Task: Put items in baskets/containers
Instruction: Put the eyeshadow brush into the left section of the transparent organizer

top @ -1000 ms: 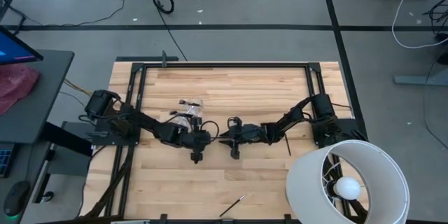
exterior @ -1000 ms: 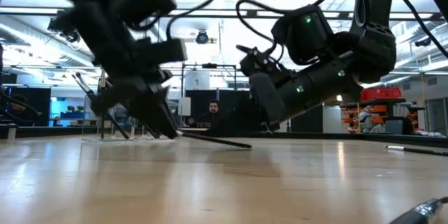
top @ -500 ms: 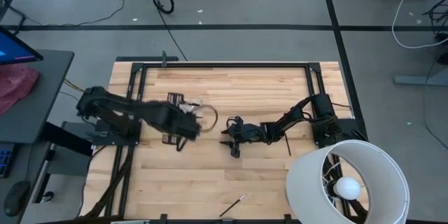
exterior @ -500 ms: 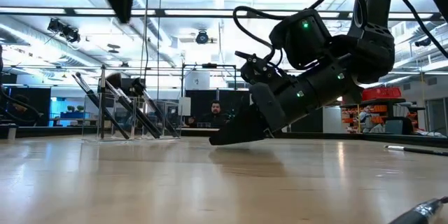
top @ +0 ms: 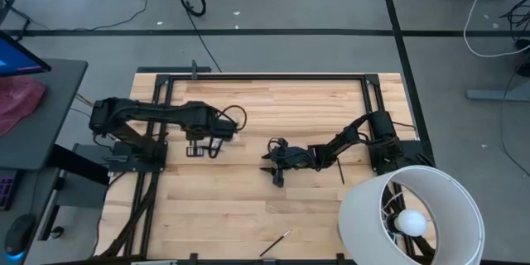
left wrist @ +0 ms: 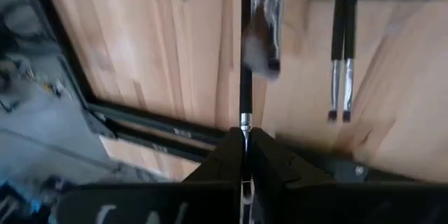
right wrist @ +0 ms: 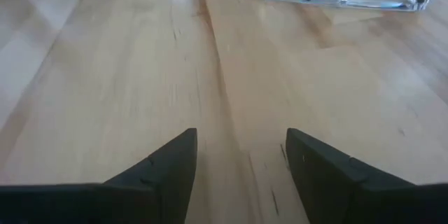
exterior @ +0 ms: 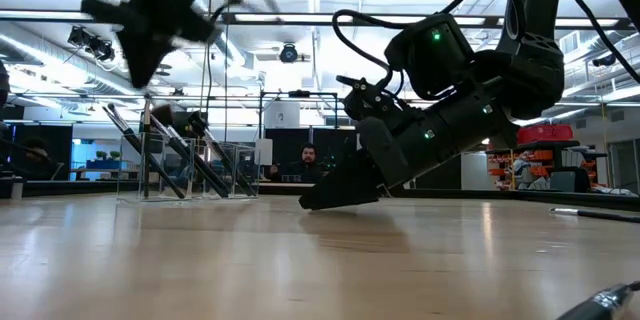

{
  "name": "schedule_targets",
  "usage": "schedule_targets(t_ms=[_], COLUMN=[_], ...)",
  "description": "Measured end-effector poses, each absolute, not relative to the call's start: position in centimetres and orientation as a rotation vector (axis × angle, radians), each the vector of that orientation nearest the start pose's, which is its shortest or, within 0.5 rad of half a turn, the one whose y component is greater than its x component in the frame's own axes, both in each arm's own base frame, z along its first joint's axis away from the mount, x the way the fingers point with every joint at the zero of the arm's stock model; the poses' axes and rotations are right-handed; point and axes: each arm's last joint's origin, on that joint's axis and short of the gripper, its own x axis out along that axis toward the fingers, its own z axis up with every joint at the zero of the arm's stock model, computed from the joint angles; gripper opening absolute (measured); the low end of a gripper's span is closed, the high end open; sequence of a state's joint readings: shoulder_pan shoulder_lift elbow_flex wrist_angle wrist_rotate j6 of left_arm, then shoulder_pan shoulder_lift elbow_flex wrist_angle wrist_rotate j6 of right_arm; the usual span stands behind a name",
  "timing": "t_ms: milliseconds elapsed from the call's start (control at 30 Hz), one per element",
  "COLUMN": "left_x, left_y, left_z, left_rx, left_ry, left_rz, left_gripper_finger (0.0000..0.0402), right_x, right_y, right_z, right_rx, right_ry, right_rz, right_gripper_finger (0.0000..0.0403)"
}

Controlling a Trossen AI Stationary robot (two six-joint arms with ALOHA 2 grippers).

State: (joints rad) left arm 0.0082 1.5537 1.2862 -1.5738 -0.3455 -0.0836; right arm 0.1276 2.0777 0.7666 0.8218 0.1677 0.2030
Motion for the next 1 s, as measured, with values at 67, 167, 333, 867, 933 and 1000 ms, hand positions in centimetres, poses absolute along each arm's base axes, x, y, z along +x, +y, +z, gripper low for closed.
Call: schedule_targets(t_ms=[67, 167, 333, 867, 933, 1000], left_x=[23.8, 23.4, 23.7, 24.6, 24.7, 24.8], left_y=[1.4, 1.2, 0.4, -1.4, -2.0, -2.8], left_z=[25.7, 25.1, 25.6, 25.9, 26.4, 27.3], left_rx=[0.246, 0.257, 0.327, 0.343, 0.395, 0.439], left_ry=[1.857, 1.888, 1.851, 1.832, 1.787, 1.742], left_rz=[0.321, 0.314, 0.309, 0.238, 0.257, 0.257], left_gripper_finger=[0.0017, 0.0011, 0.0016, 0.0016, 0.0010, 0.0010], right_x=[35.2, 35.2, 35.2, 35.3, 35.3, 35.3], right_y=[4.0, 4.0, 4.0, 3.9, 3.9, 3.9], right_z=[6.8, 6.8, 6.8, 6.9, 6.9, 6.9], right_rx=[0.130, 0.126, 0.109, 0.097, 0.100, 0.101], right_ry=[0.476, 0.477, 0.472, 0.464, 0.464, 0.465], right_rz=[-0.089, -0.088, -0.085, -0.081, -0.082, -0.082], right_gripper_finger=[0.0224, 0.0224, 0.0224, 0.0224, 0.0224, 0.0224])
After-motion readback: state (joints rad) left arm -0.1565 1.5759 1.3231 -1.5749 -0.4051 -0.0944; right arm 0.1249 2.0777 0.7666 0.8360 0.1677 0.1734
